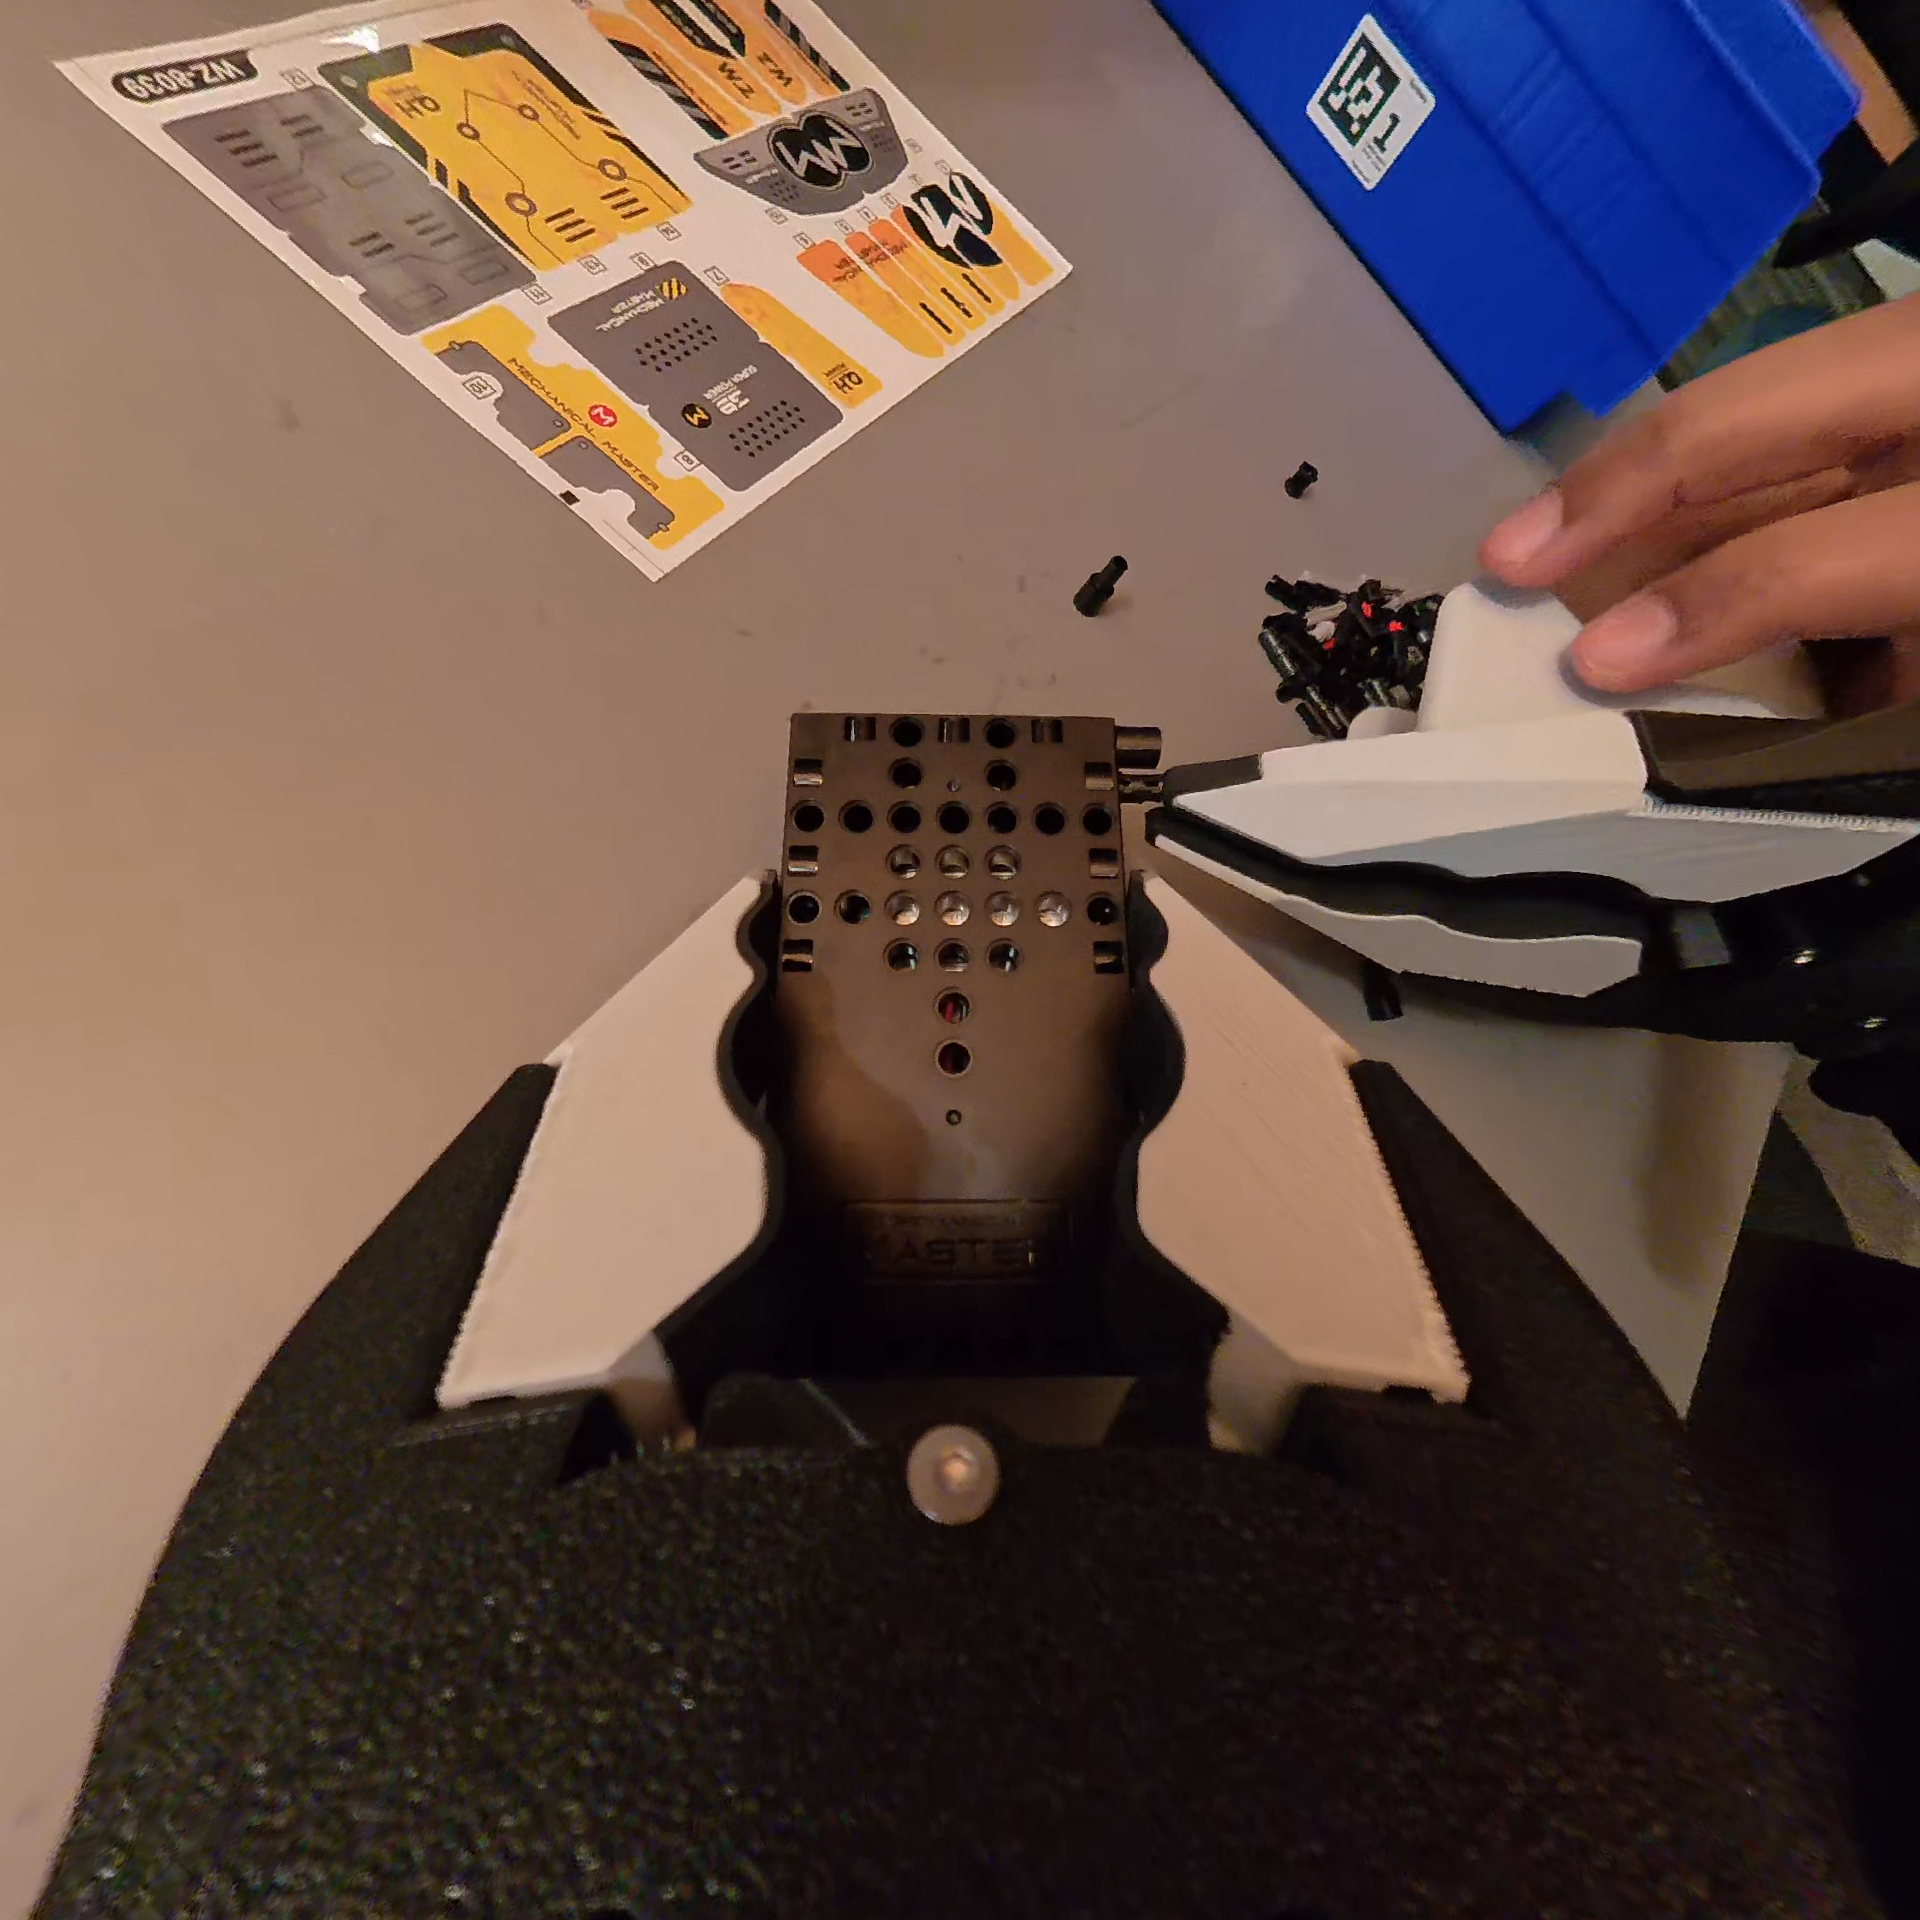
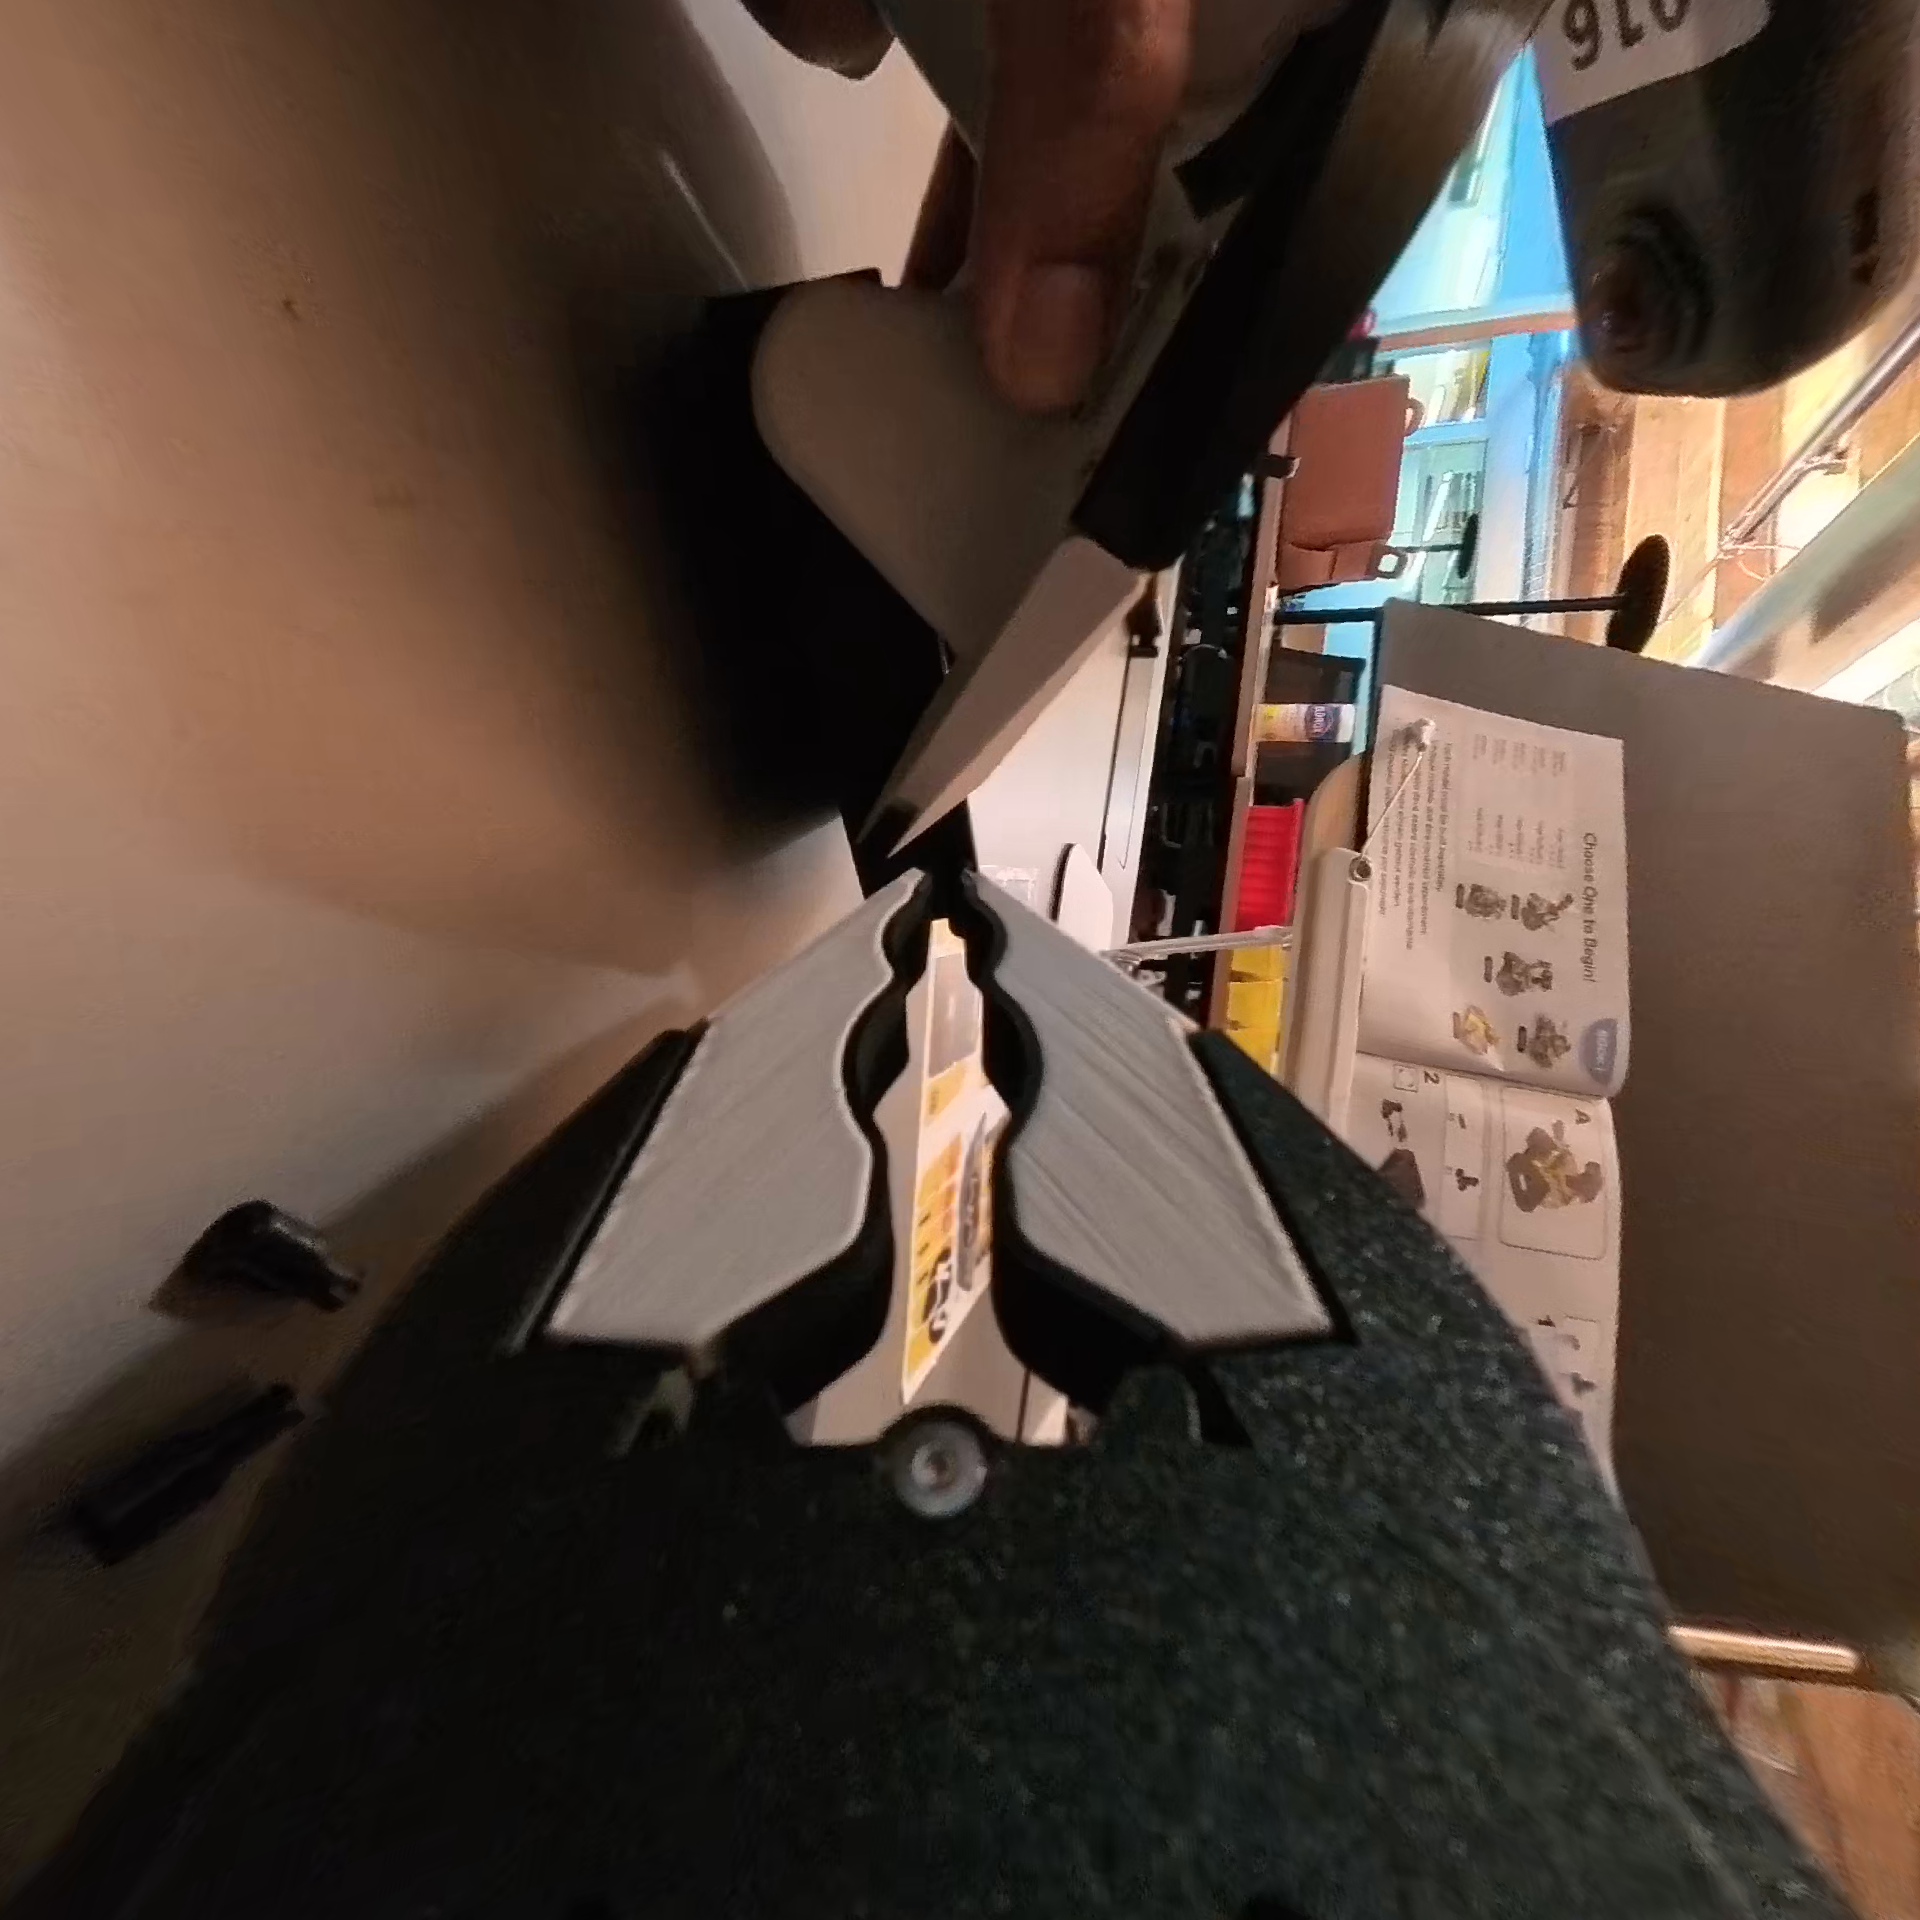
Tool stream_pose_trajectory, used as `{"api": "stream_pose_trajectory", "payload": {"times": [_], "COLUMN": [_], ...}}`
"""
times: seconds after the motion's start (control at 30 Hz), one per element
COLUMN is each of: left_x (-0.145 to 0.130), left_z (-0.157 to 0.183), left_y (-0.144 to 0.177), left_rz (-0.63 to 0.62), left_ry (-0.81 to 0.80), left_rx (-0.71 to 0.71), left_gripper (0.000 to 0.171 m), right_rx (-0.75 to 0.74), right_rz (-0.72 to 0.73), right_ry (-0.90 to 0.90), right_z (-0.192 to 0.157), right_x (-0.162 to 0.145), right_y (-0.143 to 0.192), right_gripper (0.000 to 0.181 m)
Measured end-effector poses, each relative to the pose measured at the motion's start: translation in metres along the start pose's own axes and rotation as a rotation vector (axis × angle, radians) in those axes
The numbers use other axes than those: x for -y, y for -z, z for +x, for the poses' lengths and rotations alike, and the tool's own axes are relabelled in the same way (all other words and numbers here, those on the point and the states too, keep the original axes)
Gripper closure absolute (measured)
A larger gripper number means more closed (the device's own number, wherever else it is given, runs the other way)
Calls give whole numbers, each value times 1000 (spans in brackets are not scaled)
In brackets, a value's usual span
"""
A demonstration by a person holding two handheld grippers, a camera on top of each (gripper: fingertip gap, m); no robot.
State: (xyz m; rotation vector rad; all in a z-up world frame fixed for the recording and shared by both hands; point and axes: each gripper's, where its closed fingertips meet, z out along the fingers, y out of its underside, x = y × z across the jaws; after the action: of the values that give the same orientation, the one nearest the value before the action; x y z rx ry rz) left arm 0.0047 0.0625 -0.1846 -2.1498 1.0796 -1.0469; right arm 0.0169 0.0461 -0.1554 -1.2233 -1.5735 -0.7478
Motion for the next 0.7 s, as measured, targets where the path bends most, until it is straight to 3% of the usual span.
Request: {"api": "stream_pose_trajectory", "payload": {"times": [0.27, 0.33, 0.4, 0.53, 0.6, 0.7], "left_x": [0, 0, -1, -1, -1, -1], "left_z": [0, 0, 0, 0, 0, 0], "left_y": [0, 0, -1, -1, -1, -1], "left_rz": [-1, -3, -5, -7, -7, -6], "left_ry": [-4, -8, -15, -21, -20, -19], "left_rx": [3, 6, 13, 17, 16, 17], "left_gripper": [106, 106, 106, 106, 106, 106], "right_rx": [20, -3, 8, 25, 10, -2], "right_rz": [-1, -5, -14, -18, -6, -12], "right_ry": [-24, -35, -46, -43, -26, -7], "right_z": [0, 4, 3, 0, 0, 1], "right_x": [0, 0, -2, -2, 0, 0], "right_y": [1, 0, 0, -3, -3, -4], "right_gripper": [175, 161, 160, 162, 176, 176]}}
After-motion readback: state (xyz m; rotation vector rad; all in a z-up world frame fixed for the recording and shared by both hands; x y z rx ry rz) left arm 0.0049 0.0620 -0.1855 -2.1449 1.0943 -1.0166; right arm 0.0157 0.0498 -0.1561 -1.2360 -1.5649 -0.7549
